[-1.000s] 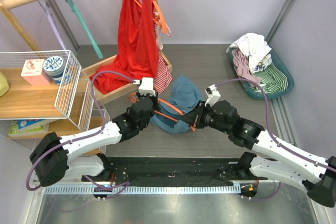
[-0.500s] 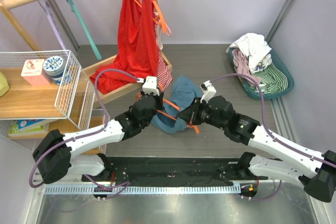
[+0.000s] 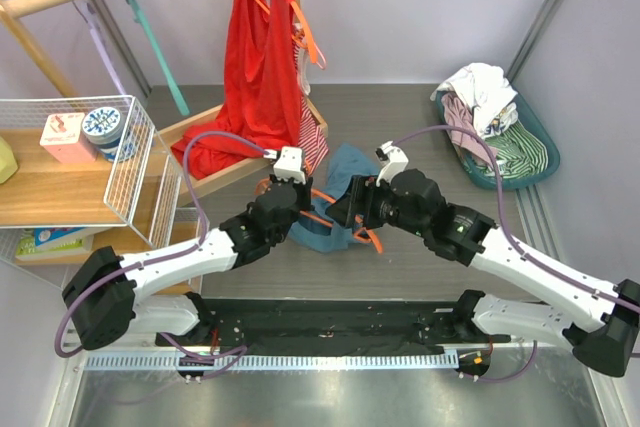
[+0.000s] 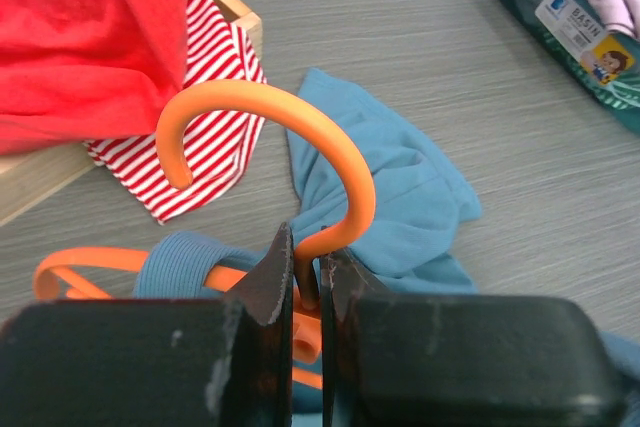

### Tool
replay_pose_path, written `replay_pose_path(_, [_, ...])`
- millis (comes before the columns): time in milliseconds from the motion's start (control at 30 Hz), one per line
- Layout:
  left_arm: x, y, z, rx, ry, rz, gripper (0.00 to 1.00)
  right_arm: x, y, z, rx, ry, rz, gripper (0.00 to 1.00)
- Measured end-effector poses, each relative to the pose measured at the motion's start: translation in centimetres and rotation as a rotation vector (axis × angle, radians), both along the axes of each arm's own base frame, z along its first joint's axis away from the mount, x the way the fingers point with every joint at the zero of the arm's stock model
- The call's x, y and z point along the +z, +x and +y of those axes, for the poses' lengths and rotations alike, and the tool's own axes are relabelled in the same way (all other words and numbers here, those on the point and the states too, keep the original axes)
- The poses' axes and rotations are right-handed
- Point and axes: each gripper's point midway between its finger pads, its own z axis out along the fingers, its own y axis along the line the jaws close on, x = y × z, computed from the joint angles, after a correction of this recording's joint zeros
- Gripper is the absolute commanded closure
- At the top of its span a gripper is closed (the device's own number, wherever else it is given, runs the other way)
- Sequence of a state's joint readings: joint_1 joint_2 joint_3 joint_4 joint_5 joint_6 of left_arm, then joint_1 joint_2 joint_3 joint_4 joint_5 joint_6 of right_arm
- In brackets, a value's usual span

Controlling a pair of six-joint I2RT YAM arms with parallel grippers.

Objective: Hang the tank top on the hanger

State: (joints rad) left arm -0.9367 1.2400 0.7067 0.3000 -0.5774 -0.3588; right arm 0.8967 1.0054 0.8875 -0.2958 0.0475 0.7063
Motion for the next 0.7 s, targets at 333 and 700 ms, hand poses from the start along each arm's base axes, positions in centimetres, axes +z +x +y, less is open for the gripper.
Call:
replay_pose_path(333, [0.0, 0.2, 0.4, 0.005, 0.047, -0.019, 1.0, 2.1, -1.7, -4.7, -0.019, -0.103, -0.083, 0.19])
replay_pose_path(700, [1.0, -0.2, 0.3, -0.024, 0.035, -0.031, 1.0, -5.5, -3.3, -5.8, 0.076, -0.279, -0.016, 0.36])
